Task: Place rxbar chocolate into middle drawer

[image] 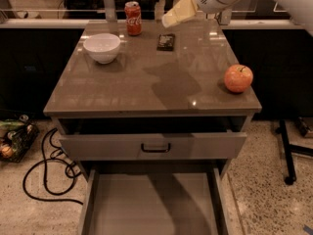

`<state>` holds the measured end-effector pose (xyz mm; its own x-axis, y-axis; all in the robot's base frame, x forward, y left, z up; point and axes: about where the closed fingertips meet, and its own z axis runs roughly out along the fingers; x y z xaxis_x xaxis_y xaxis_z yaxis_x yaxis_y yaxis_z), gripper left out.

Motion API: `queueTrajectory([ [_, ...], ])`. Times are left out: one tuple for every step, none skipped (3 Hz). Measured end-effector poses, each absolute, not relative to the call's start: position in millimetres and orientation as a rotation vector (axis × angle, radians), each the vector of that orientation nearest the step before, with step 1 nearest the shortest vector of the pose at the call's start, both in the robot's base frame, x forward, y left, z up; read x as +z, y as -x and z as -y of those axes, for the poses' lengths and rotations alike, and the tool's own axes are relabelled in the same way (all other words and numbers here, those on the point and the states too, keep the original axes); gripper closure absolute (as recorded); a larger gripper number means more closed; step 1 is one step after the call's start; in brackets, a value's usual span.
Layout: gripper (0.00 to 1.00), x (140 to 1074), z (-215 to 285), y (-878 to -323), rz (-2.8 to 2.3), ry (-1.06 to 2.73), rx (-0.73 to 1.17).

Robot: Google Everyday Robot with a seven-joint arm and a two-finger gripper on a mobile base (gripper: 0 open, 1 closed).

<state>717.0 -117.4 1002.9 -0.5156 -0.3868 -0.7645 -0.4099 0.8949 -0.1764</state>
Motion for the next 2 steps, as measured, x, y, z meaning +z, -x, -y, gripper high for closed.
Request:
queueTrajectory([
  [0.00, 995.0, 82.6, -769.1, -2.145, 0.432, 0.137],
  [0.00, 985.1, 65.9, -808.4, -2.164, 0.300, 0.189],
])
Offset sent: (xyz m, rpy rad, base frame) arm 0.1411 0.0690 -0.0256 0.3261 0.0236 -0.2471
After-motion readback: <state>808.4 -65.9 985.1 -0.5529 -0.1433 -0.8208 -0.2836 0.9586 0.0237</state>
